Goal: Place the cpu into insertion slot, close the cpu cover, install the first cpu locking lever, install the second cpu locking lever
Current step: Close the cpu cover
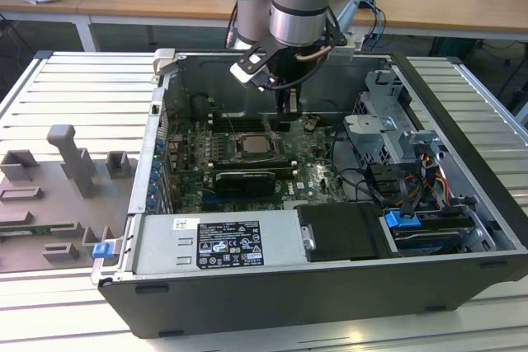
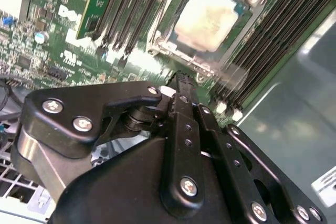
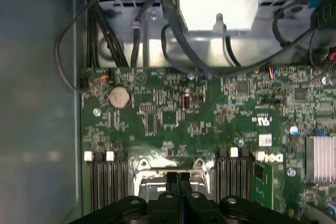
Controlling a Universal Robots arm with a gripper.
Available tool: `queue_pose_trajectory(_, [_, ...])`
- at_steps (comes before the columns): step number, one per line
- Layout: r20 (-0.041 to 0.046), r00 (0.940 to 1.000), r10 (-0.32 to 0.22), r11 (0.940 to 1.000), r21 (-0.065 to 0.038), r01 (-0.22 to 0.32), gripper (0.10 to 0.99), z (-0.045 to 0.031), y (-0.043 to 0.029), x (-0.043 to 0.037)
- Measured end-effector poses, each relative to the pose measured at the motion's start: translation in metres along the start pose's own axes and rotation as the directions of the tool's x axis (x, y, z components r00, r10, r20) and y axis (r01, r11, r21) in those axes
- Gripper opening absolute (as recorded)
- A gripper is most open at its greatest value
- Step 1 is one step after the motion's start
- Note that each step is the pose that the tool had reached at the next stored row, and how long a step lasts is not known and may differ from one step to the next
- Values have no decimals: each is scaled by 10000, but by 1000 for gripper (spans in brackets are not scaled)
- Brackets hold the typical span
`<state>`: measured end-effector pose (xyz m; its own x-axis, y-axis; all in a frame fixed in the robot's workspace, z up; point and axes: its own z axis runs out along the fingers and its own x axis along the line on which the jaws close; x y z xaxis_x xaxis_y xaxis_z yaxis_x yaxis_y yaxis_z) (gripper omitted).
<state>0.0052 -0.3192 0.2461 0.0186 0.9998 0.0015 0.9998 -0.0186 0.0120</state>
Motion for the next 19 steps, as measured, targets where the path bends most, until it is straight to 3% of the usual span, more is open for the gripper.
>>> queue_pose_trajectory(4, [1, 10000, 1, 10000, 0, -1, 106, 40, -121, -2])
queue_pose_trajectory(11, [1, 10000, -1, 10000, 0, 1, 106, 74, -257, -1])
queue_pose_trajectory(19, [-10, 10000, -1, 10000, 0, 1, 106, 85, -295, 16])
